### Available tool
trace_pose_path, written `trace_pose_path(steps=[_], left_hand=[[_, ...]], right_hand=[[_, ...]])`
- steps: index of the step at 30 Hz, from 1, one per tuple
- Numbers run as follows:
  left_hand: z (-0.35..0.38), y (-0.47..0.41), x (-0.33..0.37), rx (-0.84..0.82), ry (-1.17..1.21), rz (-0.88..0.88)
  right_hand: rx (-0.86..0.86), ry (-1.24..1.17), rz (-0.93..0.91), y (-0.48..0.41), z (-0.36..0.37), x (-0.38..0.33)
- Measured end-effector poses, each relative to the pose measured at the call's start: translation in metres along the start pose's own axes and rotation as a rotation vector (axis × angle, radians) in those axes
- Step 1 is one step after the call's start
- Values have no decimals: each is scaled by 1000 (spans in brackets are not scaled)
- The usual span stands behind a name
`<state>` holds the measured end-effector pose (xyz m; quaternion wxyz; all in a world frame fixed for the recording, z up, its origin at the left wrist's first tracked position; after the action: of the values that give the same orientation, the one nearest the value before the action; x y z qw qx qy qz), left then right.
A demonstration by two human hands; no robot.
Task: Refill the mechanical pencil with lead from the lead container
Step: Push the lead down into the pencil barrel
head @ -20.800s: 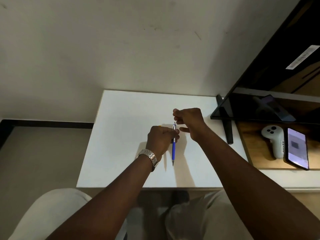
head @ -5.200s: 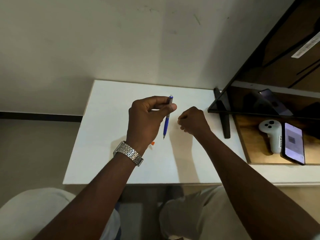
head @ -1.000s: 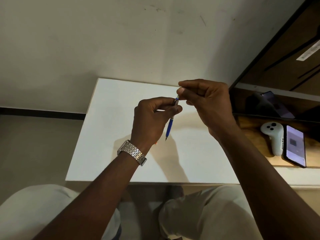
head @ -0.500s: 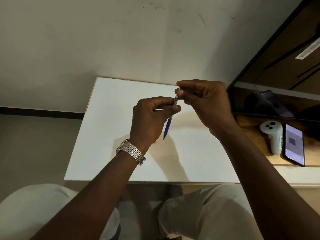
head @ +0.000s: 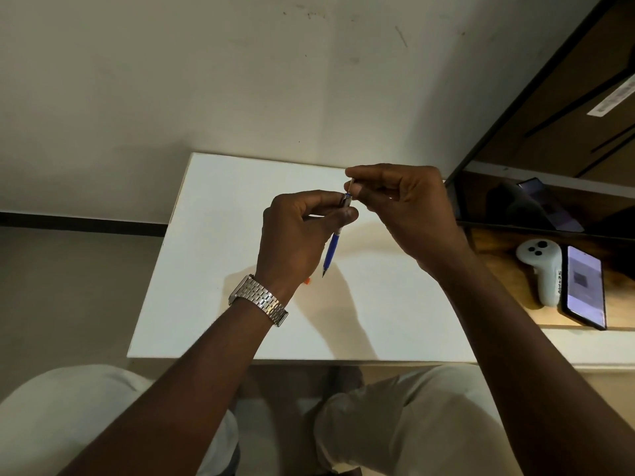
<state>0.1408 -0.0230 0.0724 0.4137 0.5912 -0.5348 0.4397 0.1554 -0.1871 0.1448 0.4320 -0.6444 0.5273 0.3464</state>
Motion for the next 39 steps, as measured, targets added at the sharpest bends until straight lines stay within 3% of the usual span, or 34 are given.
trace_pose_path(steps=[22, 29, 39], left_hand=[[2, 0, 1, -31, 49, -21], [6, 0, -6, -62, 124, -54], [14, 0, -16, -42, 177, -142]], right_hand=[[-45, 60, 25, 1, 4, 3], [-12, -291, 323, 25, 2, 47], [38, -319, 424, 54, 15, 71]])
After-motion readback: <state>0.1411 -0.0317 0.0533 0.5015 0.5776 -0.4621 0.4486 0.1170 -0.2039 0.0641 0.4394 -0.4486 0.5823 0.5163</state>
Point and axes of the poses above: each hand's wrist, its own y-axis away from the middle knuckle, its own z-axis out of the palm, x = y × z, the point moved 10 cm from there along -y, towards the middle knuckle, and after that the axes turned 8 degrees about -y, right-handed, at the moved point
